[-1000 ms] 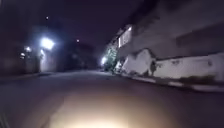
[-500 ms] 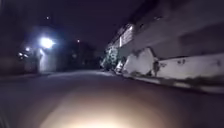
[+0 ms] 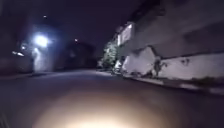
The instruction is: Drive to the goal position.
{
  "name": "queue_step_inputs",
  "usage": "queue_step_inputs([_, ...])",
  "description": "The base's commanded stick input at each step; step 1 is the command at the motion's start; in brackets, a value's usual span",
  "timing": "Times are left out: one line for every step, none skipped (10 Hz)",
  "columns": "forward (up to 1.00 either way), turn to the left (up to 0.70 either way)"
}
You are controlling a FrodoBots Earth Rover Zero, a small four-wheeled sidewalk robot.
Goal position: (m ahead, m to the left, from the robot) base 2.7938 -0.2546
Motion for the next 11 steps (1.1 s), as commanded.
queue_step_inputs([0.7, -0.08])
queue_step_inputs([0.7, -0.01])
queue_step_inputs([0.7, 0.0])
queue_step_inputs([0.7, 0.0])
queue_step_inputs([0.7, 0.0])
queue_step_inputs([0.7, 0.0])
queue_step_inputs([0.7, 0.0])
queue_step_inputs([0.7, 0.0])
queue_step_inputs([0.7, 0.0])
queue_step_inputs([0.7, 0.0])
queue_step_inputs([0.7, 0.0])
